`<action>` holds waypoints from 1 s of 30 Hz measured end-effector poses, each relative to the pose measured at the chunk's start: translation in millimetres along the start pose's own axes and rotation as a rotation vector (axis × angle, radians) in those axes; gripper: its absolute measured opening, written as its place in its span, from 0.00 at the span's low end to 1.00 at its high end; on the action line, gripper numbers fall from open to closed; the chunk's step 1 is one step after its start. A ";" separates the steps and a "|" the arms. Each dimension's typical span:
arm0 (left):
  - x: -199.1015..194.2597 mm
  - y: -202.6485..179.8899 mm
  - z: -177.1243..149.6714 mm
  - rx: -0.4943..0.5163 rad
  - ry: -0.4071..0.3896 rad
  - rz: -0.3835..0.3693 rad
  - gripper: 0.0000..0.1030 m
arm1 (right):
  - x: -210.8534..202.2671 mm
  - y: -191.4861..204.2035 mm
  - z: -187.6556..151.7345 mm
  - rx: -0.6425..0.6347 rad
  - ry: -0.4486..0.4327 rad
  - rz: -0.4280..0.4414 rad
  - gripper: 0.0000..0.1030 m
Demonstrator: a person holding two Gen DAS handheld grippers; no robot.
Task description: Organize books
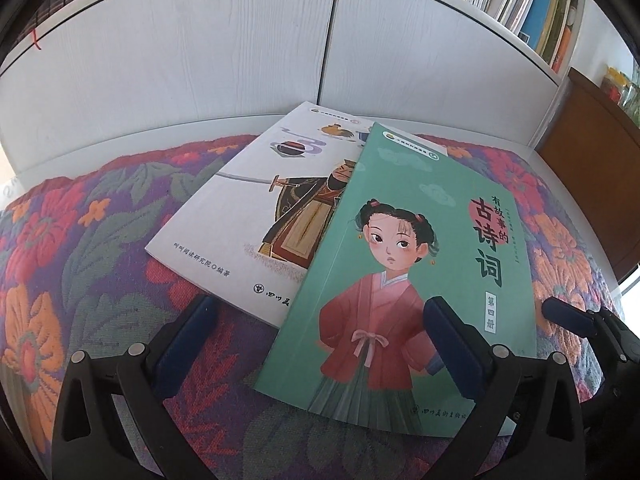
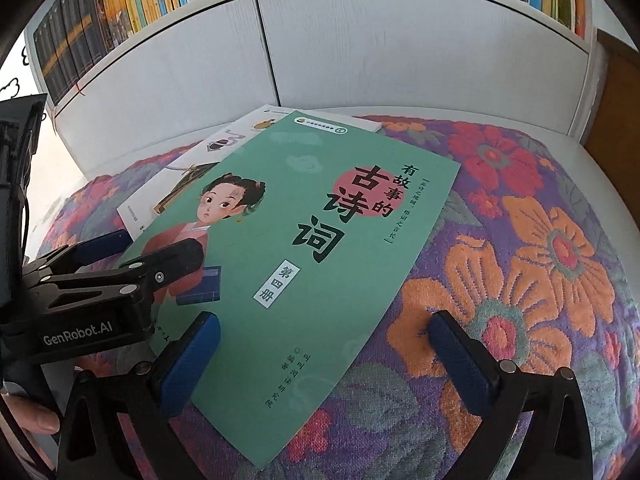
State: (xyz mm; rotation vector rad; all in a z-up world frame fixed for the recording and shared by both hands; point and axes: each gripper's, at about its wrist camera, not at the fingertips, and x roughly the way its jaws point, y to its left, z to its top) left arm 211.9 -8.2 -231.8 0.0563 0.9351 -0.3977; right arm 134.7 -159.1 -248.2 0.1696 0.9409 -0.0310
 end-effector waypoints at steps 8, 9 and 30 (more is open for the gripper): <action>-0.5 -1.8 -0.3 -0.002 -0.003 0.009 1.00 | 1.5 1.1 1.5 0.006 0.001 -0.013 1.00; -0.8 -1.8 -0.5 -0.003 -0.003 0.008 1.00 | 1.5 0.9 1.4 0.005 0.001 -0.011 1.00; -46.6 -42.5 -35.3 0.051 0.092 -0.299 0.99 | -44.9 -25.6 -32.6 -0.041 0.056 0.318 1.00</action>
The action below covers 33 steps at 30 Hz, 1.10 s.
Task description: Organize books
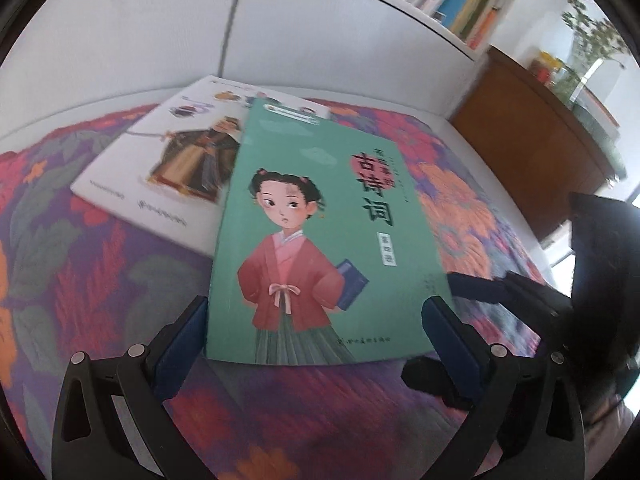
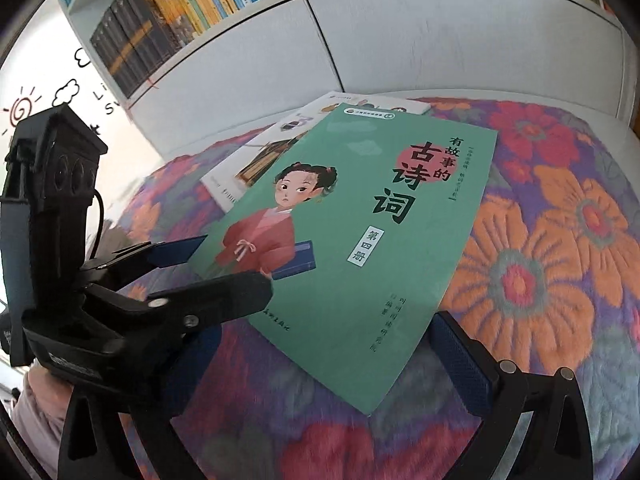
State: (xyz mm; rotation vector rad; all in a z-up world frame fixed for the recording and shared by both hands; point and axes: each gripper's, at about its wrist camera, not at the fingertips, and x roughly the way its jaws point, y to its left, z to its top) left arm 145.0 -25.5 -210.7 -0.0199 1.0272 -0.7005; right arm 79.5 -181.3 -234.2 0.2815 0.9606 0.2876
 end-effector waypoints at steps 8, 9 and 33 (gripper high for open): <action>-25.2 -28.6 -66.3 -0.097 0.192 -0.169 0.99 | -51.5 -6.9 -56.5 -0.024 0.174 0.103 1.00; -25.6 -25.4 -68.7 -0.109 0.209 -0.149 0.99 | -56.1 -9.3 -62.0 -0.021 0.200 0.102 1.00; 11.8 46.3 -12.1 -0.473 0.172 -0.157 0.18 | -18.7 -95.0 9.1 0.368 0.136 0.232 0.35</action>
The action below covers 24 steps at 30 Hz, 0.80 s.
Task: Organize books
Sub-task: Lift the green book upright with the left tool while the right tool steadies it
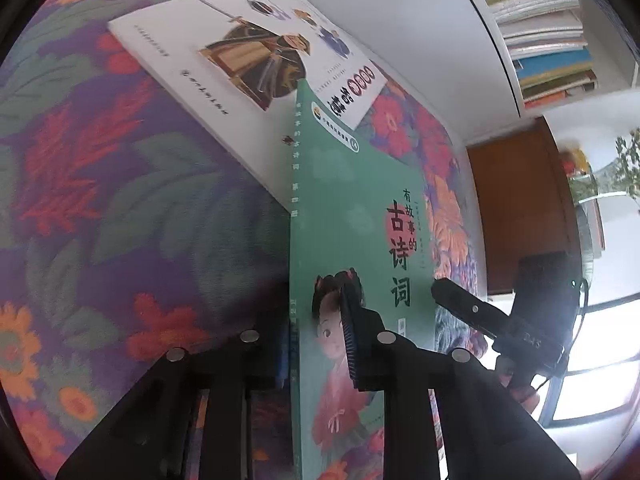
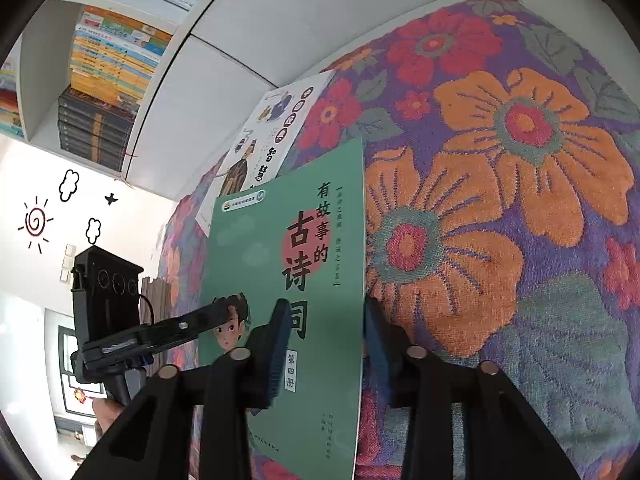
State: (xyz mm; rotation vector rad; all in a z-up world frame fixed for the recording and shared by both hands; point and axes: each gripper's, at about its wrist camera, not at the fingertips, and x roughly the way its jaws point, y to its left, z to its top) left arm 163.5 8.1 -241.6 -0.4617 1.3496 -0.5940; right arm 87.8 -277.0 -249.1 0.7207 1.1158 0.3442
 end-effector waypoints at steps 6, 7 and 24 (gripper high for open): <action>-12.2 -14.4 -3.8 0.073 0.004 0.169 0.19 | -4.1 10.5 -6.3 -0.019 0.004 0.093 0.35; -13.8 -13.0 -3.6 0.072 0.010 0.183 0.19 | -4.2 10.8 -7.0 -0.009 0.007 0.118 0.35; -22.3 6.5 -5.5 0.054 -0.012 0.120 0.23 | 23.9 -14.1 -36.2 0.147 0.081 0.223 0.12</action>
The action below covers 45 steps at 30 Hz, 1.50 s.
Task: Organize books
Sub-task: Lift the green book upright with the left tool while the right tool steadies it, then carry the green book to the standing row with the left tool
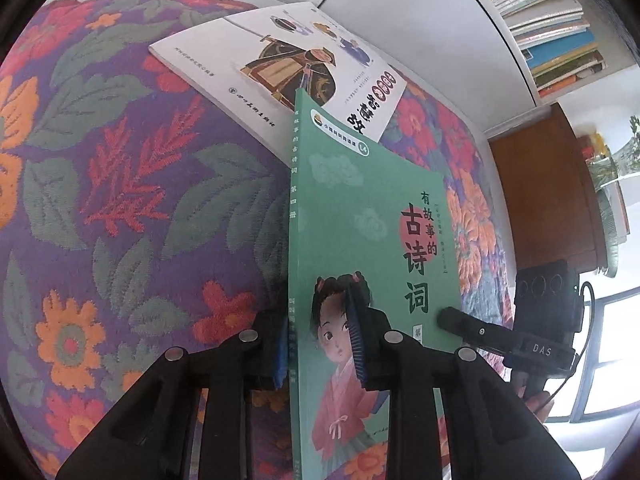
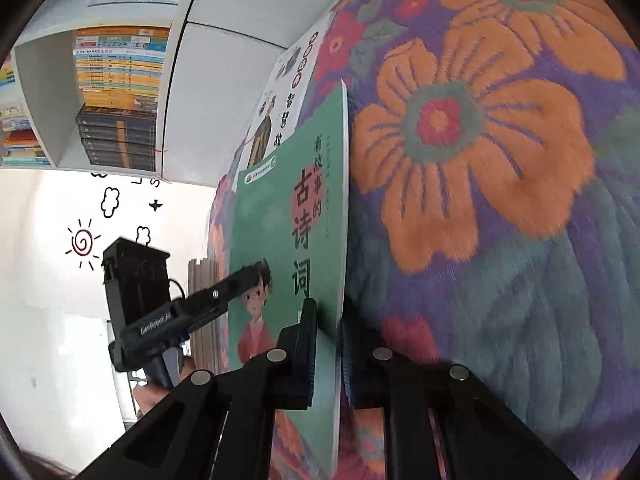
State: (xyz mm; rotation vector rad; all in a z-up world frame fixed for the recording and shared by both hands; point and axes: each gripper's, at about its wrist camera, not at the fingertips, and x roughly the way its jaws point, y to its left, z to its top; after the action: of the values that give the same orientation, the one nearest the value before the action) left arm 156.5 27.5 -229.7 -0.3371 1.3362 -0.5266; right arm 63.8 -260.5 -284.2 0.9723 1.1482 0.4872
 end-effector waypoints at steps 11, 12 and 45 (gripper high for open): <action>-40.4 -5.4 -6.2 0.056 -0.016 0.027 0.21 | -19.6 66.5 -15.4 -0.128 -0.022 -0.002 0.09; -46.7 -5.6 -5.8 0.061 -0.023 0.032 0.21 | -18.6 73.8 -16.4 -0.143 -0.019 -0.002 0.09; -233.0 146.3 -9.3 0.008 -0.188 0.123 0.22 | 121.8 262.4 -71.6 -0.318 0.053 0.091 0.11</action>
State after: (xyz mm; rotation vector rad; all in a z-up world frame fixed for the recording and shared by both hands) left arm 138.7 277.0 -114.8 -0.2881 1.1640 -0.3874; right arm 80.9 -3.2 -134.8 0.7405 1.0378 0.7483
